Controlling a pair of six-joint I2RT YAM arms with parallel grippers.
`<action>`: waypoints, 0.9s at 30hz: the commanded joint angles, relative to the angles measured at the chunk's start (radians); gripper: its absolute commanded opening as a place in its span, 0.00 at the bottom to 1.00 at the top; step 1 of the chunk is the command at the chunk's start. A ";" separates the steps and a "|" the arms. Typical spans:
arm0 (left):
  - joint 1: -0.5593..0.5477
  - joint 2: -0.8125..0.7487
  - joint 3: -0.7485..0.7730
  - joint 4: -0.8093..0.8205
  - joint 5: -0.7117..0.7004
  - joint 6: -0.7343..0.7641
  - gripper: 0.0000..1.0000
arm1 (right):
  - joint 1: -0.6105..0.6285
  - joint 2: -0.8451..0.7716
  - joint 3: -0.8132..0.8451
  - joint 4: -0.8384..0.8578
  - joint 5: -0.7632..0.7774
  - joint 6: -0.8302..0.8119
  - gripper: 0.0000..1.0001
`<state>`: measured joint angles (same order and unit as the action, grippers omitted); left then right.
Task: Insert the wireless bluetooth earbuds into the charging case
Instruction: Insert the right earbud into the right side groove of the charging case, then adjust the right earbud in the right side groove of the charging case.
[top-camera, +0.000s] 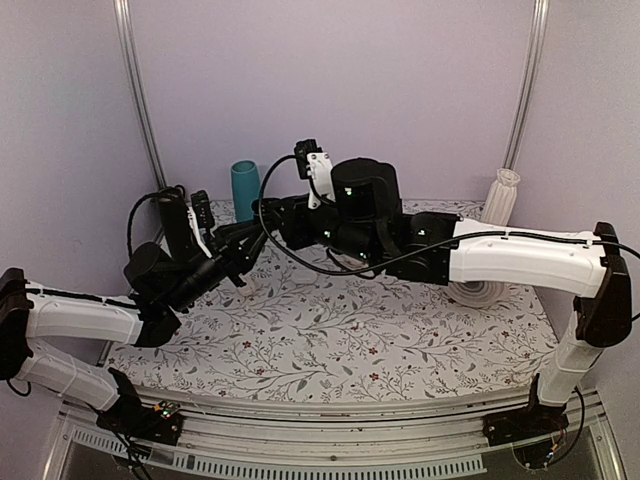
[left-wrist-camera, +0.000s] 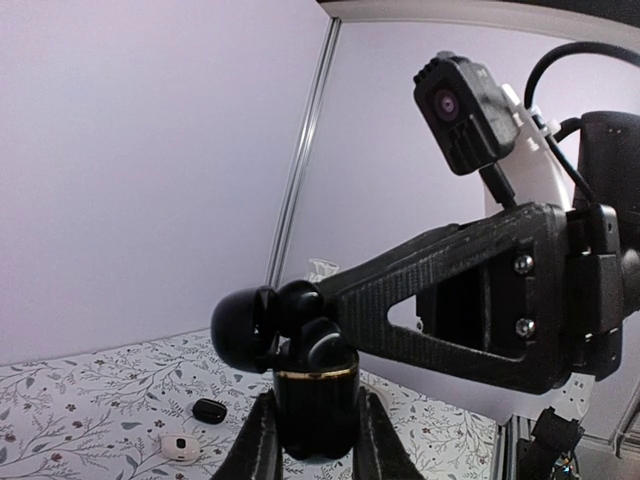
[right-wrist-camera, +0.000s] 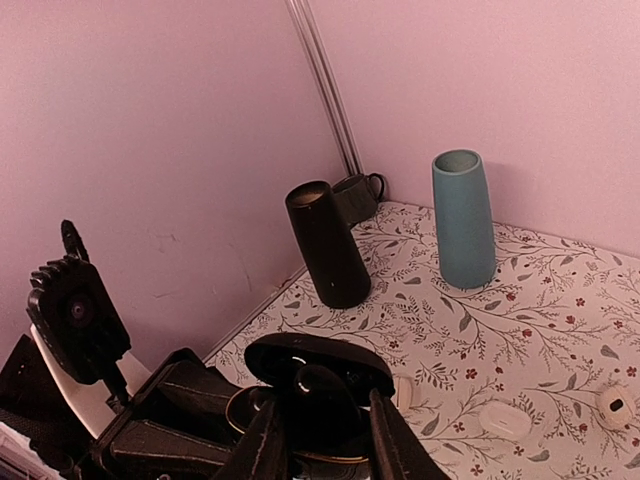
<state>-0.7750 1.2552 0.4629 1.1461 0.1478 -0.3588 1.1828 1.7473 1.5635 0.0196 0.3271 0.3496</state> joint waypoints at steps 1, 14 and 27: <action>-0.005 -0.008 0.026 0.061 0.001 0.021 0.00 | -0.005 -0.035 -0.027 -0.028 -0.089 0.032 0.29; -0.006 -0.008 0.023 0.057 0.011 0.037 0.00 | -0.047 -0.104 -0.085 -0.008 -0.180 0.088 0.31; 0.016 -0.046 -0.011 0.035 0.152 0.056 0.00 | -0.172 -0.207 -0.140 -0.029 -0.434 0.114 0.45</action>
<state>-0.7719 1.2411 0.4622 1.1618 0.2192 -0.3138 1.0424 1.5719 1.4269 0.0063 0.0055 0.4541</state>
